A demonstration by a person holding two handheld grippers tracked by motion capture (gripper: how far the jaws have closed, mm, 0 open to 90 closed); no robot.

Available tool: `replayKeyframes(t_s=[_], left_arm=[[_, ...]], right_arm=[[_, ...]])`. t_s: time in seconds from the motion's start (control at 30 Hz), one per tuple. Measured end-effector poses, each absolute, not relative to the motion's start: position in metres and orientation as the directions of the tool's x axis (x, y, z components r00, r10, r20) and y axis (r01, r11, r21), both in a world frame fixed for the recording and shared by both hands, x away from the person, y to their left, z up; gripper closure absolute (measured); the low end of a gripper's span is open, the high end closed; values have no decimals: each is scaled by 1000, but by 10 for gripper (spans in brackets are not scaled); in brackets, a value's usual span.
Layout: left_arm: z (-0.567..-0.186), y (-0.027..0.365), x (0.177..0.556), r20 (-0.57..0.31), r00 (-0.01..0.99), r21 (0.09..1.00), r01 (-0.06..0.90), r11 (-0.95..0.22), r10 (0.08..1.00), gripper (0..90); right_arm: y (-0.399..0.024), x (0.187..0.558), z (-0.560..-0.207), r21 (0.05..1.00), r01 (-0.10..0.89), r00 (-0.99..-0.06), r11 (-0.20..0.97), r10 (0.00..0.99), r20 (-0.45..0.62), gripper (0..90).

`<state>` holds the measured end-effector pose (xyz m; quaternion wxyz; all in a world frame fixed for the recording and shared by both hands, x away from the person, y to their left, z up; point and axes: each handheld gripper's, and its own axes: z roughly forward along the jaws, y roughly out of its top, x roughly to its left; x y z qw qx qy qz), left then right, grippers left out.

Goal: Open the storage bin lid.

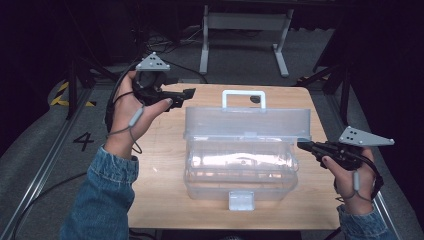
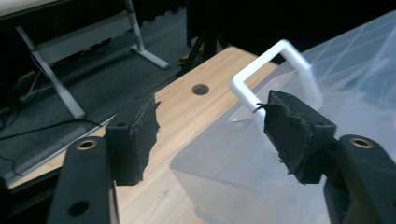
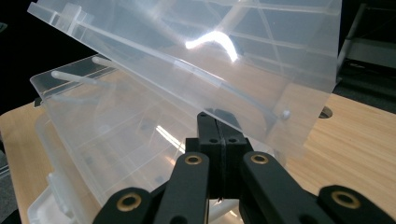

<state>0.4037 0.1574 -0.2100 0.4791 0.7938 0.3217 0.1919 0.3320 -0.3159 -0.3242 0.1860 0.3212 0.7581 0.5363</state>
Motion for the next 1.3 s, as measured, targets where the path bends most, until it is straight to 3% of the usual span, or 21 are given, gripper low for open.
replayKeyframes(t_s=[0.53,1.3], left_arm=[[-241,188,369,-6,695,910,302,-285,719,344],[-285,181,363,-31,708,920,297,-257,706,347]], right_arm=[[-314,346,-314,941,278,-704,195,707,61,900],[-311,362,-306,951,266,-686,160,725,70,900]])
